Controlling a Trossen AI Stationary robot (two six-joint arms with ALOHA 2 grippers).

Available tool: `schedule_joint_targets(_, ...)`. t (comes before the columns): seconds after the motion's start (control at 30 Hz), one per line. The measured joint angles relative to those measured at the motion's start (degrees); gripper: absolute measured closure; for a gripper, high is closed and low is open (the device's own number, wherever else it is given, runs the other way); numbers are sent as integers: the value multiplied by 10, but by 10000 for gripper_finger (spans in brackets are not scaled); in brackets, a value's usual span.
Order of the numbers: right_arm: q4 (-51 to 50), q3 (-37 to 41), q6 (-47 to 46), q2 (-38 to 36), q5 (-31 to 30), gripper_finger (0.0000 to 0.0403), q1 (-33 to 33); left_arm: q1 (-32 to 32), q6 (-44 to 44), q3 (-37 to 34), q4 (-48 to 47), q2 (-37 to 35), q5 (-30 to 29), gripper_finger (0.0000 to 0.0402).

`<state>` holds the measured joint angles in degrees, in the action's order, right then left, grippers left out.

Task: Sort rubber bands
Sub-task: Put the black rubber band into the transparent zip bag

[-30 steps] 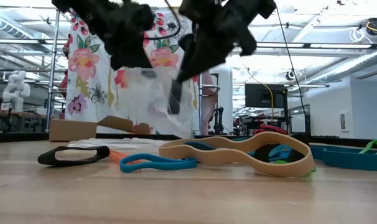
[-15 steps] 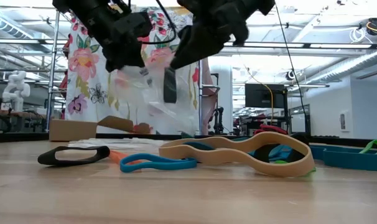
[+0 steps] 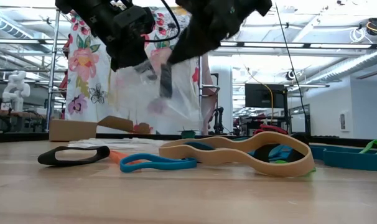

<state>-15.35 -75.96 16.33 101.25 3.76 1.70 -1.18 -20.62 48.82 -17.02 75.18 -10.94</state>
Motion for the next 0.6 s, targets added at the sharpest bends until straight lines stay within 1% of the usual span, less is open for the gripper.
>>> schedule_joint_targets(0.1,-4,0,-20,0,-4,393,-1,-1,0,0,0,0,3,401)
schedule_joint_targets(0.4,-5,0,-26,0,-5,334,-1,-4,0,-1,0,0,3,401)
schedule_joint_targets(0.5,-6,0,-22,0,-8,325,-1,-4,0,-1,0,0,3,401)
schedule_joint_targets(0.6,-9,0,-22,0,-7,325,0,-4,0,-1,0,0,3,401)
